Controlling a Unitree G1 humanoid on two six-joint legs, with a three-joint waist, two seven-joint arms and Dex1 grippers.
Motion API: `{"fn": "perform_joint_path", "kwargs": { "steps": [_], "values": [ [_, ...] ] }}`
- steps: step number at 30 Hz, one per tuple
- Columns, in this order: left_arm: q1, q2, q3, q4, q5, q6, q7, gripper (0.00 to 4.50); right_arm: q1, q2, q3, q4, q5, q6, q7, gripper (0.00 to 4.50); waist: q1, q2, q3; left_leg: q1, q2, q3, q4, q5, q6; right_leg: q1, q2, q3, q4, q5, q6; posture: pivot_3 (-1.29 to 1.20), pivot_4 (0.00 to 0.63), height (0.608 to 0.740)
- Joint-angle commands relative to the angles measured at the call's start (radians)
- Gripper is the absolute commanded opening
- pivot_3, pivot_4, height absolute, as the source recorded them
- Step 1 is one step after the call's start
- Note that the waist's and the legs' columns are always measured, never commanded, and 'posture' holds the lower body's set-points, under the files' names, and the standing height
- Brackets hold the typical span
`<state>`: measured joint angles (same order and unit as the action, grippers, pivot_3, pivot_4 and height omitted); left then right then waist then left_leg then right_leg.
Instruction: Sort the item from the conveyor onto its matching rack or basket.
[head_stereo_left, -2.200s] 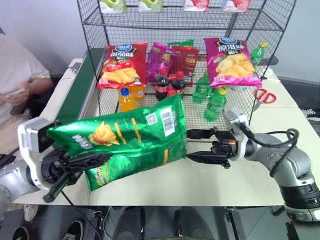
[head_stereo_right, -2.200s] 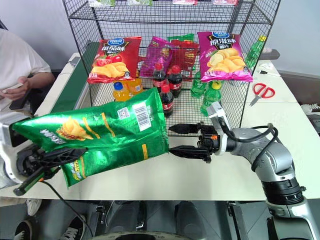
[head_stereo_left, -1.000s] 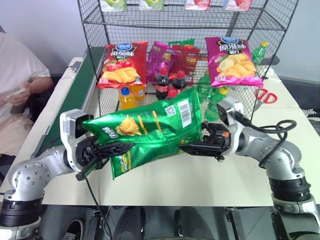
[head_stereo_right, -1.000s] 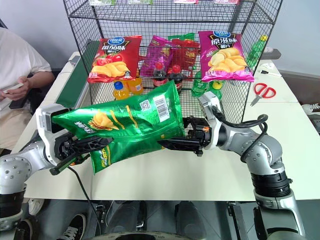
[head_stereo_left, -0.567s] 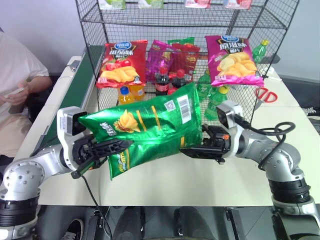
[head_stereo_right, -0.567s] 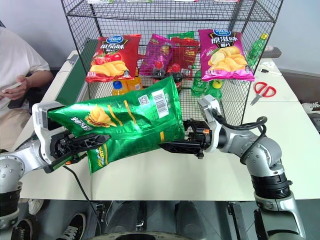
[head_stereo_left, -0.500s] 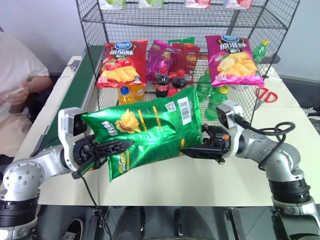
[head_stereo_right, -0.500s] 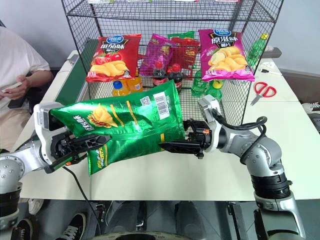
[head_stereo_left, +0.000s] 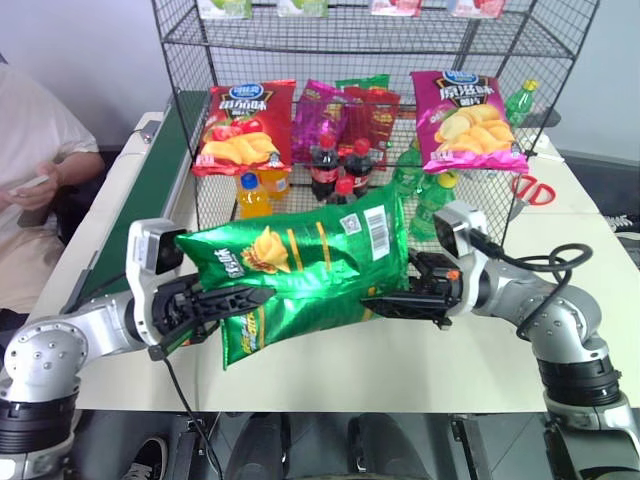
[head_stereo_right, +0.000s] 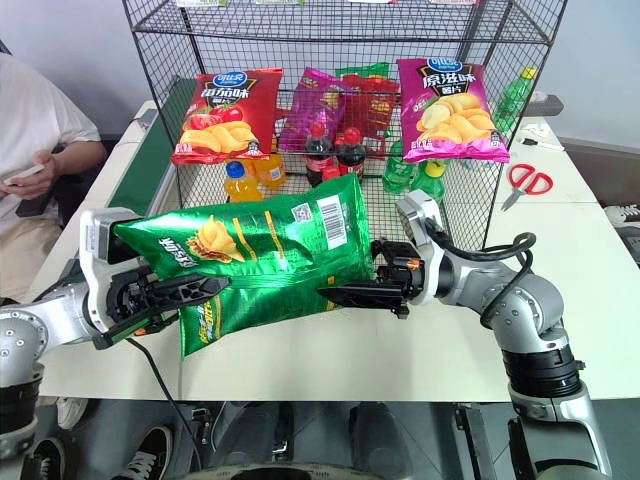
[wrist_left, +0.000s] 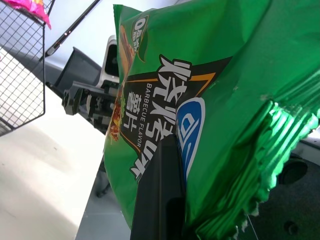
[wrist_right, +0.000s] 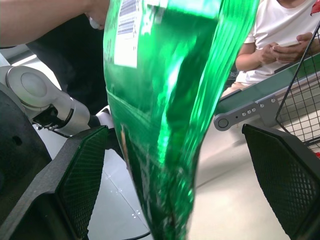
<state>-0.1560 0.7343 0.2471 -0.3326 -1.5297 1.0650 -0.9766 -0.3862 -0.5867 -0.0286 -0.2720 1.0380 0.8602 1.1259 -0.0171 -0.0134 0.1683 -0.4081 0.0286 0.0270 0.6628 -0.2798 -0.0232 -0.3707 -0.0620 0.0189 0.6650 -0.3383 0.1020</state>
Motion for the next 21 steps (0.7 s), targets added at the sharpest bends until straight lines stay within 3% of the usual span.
{"fn": "perform_joint_path", "kwargs": {
  "steps": [1,3,10,18,19,21],
  "values": [
    [0.013,0.005,0.003,-0.027,0.017,-0.006,-0.022,0.02,-0.013,0.001,-0.02,-0.031,0.023,-0.001,0.002,4.24,0.0,0.0,0.0,0.0,0.0,0.0,0.0,0.0,0.0,0.0,0.0,0.0,0.0,0.0,0.0,0.0,0.15,0.739],
    [0.021,0.003,0.004,-0.025,0.037,-0.012,-0.037,0.0,-0.01,-0.004,-0.012,-0.034,0.016,-0.001,0.009,3.66,0.0,0.0,0.0,0.0,0.0,0.0,0.0,0.0,0.0,0.0,0.0,0.0,0.0,0.0,0.0,0.0,0.15,0.739],
    [0.051,-0.008,0.007,-0.012,0.118,-0.052,-0.088,0.0,-0.009,-0.004,-0.003,-0.032,0.015,0.004,0.019,0.14,0.0,0.0,0.0,0.0,0.0,0.0,0.0,0.0,0.0,0.0,0.0,0.0,0.0,0.0,0.0,0.0,0.15,0.739],
    [0.056,-0.036,0.015,0.065,0.245,-0.135,-0.12,0.0,-0.004,-0.003,0.0,-0.034,0.009,-0.003,0.02,0.02,0.001,0.0,0.0,0.0,0.0,0.0,0.0,0.0,0.0,0.0,0.0,0.0,0.0,0.0,0.0,0.0,0.15,0.739],
    [0.055,-0.037,0.018,0.076,0.258,-0.143,-0.124,0.62,-0.004,-0.002,-0.001,-0.032,0.006,-0.006,0.02,0.0,0.001,0.0,0.0,0.0,0.0,0.0,0.0,0.0,0.0,0.0,0.0,0.0,0.0,0.0,0.0,0.0,0.15,0.739],
    [0.063,-0.026,0.022,0.089,0.269,-0.14,-0.144,1.27,-0.003,0.001,-0.005,-0.028,-0.007,-0.019,0.015,0.0,0.0,0.0,0.0,0.0,0.0,0.0,0.0,0.0,0.0,0.0,0.0,0.0,0.0,0.0,0.0,0.0,0.15,0.739]
  ]
}}
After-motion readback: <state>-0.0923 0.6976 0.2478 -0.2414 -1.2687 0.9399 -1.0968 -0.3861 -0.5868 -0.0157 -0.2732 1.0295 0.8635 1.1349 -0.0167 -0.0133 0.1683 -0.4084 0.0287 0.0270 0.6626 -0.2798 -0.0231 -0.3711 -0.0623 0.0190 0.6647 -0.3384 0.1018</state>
